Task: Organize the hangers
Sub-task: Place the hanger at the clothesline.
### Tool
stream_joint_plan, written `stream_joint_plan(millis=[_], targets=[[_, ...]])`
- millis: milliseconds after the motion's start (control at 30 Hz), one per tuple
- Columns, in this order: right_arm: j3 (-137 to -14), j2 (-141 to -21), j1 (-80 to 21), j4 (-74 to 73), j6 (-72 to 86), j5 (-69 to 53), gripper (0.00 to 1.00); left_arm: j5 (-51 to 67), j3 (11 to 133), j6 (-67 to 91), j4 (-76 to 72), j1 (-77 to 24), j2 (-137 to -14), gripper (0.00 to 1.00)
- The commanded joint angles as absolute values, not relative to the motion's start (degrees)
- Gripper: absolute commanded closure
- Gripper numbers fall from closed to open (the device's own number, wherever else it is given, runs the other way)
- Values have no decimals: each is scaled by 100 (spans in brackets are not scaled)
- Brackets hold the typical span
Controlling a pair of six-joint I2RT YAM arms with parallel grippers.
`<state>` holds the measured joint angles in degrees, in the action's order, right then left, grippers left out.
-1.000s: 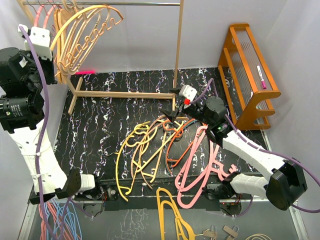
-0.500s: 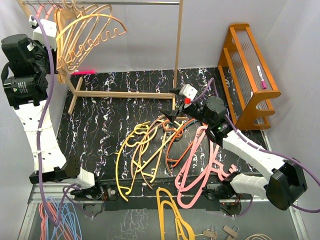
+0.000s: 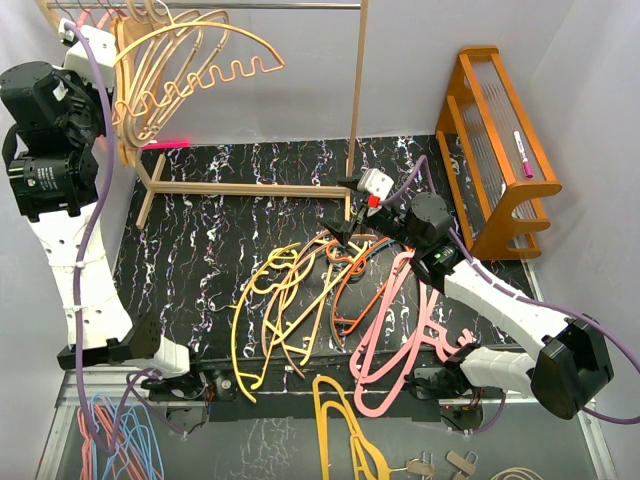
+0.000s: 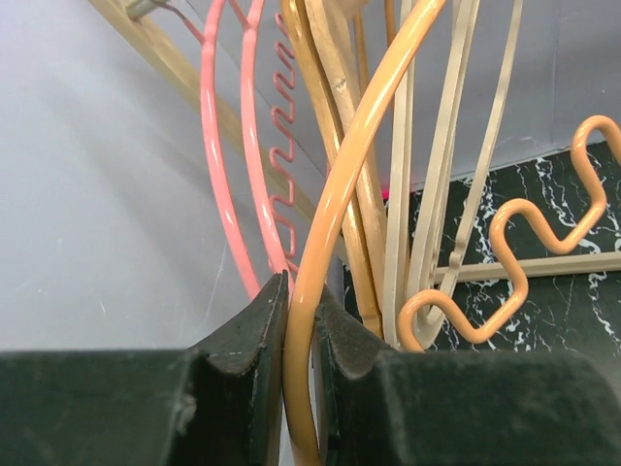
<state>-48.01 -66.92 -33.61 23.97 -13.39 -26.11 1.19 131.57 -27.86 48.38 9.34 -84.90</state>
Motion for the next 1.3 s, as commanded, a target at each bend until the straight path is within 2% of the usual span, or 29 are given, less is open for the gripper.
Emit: stream_joint_plan(millis=[0,633,967,1100,1133,1167,1233,1267], targets=[[-5080,-6709,-3335,2690,-1300,-2654,2,-271,13279,-2951,4073,683,-8378,100],[-5022,-6828,-3327,2812,-1261,-2695,1,-1974,12454,-4170,2845,-502,-8355,100],[-4977,-6960,-3321,3050,-1090,-2870,2,-2770,10975,-5039,1905,-571,-7592,100],[-4970,-7004,-3322,3119,-1022,-2939,1,-2844,10998,-5064,1975,-571,-7544,98],[-4974,-7010,-3317,3120,-1020,-2944,1,-2830,11105,-5020,2084,-571,-7555,77],[-4970,-7010,-3317,3120,-1011,-2952,1,-2789,11242,-4968,2224,-571,-7565,49],[-4958,-7013,-3314,3120,-1004,-2885,2,-2609,11628,-4724,2643,-576,-7556,8],[-4951,-7018,-3316,3109,-1002,-2835,2,-2415,11913,-4487,2914,-573,-7529,4]])
